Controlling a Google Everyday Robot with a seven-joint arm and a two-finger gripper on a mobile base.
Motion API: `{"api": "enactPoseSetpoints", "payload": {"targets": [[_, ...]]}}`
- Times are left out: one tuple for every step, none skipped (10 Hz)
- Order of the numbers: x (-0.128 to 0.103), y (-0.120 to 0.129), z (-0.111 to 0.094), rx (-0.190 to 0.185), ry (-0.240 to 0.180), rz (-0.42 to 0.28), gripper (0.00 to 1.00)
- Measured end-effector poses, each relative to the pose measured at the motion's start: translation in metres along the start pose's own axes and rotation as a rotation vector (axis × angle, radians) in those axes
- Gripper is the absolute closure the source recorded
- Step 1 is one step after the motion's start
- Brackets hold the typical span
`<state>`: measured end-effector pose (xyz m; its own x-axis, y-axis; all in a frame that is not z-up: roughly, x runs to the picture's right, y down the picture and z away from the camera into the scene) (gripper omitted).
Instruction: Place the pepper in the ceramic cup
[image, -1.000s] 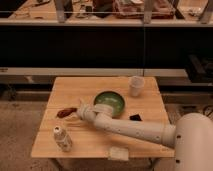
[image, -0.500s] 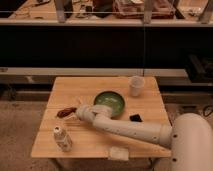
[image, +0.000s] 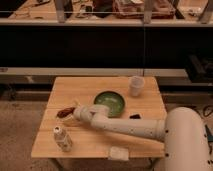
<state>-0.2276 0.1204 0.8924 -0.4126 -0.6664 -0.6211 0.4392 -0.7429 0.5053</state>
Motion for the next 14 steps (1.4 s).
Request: {"api": "enactPoseSetpoints", "payload": {"targets": [[0.000,0.000,0.001,0.007,-0.003,-0.005,0.34],[0.000,0.000,0.001,0.011,-0.007,-0.009,0.42],[-0.001,0.001,0.000,0.014,-0.010,-0.013,0.50],[-0.002,0.003,-0.001,0.021,-0.020,-0.023,0.64],[-0.002,0.003,-0.002,0.026,-0.024,-0.028,0.70],[-0.002,0.002,-0.002,0.035,-0.029,-0.036,0.74],[-0.003,0.001,-0.002,0.043,-0.033,-0.043,0.74],[-0.004,0.001,-0.004,0.049,-0.037,-0.048,0.74],[-0.005,0.002,-0.005,0.053,-0.039,-0.051,0.74],[-0.006,0.002,-0.007,0.060,-0.041,-0.053,0.74],[-0.007,0.002,-0.009,0.065,-0.043,-0.054,0.72],[-0.009,0.001,-0.010,0.072,-0.046,-0.054,0.64],[-0.010,0.000,-0.011,0.080,-0.048,-0.055,0.54],[-0.012,-0.001,-0.011,0.086,-0.052,-0.055,0.43]]}}
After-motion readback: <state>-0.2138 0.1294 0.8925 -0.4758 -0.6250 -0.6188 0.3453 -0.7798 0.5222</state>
